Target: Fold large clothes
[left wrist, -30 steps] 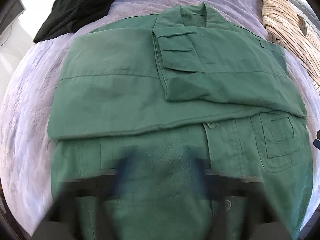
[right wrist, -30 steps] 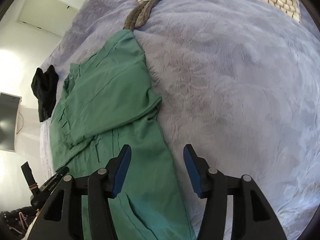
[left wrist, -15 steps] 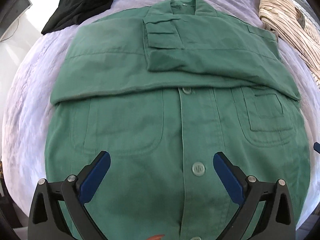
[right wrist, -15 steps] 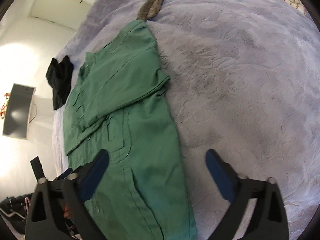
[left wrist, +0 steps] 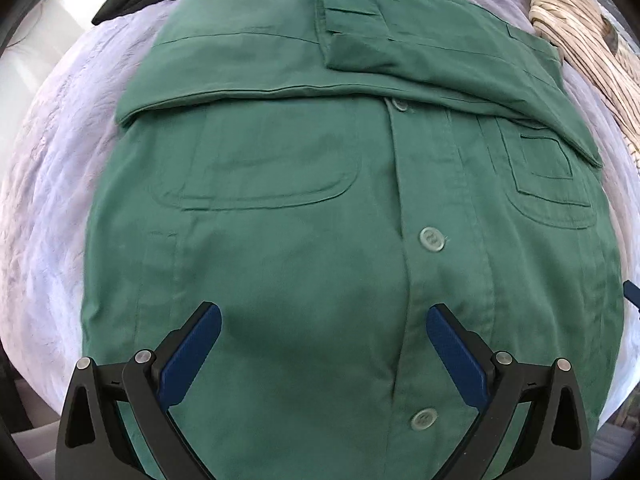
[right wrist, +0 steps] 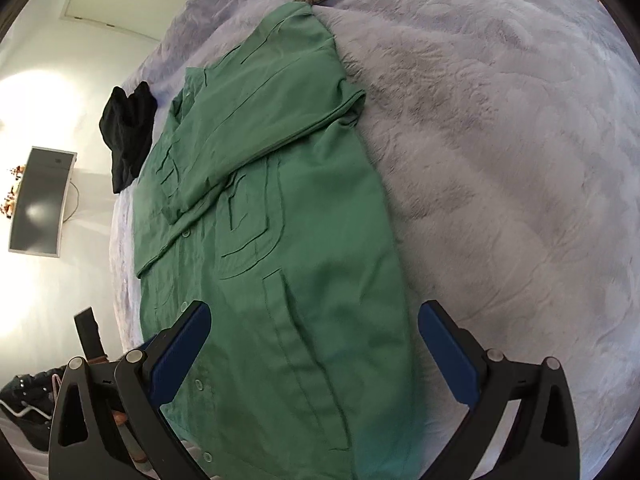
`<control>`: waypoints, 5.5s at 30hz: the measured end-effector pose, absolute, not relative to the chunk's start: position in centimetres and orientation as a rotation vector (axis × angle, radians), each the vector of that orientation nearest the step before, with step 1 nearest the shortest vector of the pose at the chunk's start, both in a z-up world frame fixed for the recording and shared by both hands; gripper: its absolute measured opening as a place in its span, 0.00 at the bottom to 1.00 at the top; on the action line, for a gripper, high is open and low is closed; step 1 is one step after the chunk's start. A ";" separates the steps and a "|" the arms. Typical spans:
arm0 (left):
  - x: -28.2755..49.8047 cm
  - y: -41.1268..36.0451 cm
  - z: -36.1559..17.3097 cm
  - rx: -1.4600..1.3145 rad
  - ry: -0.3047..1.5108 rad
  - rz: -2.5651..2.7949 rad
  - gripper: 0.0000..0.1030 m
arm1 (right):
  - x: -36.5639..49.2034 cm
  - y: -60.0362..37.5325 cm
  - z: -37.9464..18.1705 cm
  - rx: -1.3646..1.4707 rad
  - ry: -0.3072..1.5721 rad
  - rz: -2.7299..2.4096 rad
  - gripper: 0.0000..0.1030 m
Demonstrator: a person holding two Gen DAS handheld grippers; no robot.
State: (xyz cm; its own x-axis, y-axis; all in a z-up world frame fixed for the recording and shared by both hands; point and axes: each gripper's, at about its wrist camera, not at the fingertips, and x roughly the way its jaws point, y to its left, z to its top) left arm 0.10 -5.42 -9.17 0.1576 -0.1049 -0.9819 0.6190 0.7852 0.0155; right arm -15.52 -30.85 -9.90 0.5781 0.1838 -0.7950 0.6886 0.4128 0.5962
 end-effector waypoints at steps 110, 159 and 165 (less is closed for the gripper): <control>20.6 2.9 4.8 -0.237 1.266 -0.791 0.16 | -6.6 -35.0 -1.5 1.466 0.581 -0.104 0.07; 26.6 0.6 -6.6 0.183 1.340 -0.575 0.92 | -3.8 -43.8 -9.0 1.015 0.994 -0.814 0.67; 24.9 1.7 -7.4 0.161 1.402 -0.672 0.89 | -8.3 -37.3 -8.3 1.189 0.907 -0.724 0.68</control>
State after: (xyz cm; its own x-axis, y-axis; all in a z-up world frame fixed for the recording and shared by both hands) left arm 24.93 1.67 -7.45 0.0181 -0.3380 -0.9410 0.5218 0.8060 -0.2795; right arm -8.32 -37.25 -8.33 0.4678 -0.0080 -0.8838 0.8602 0.2339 0.4531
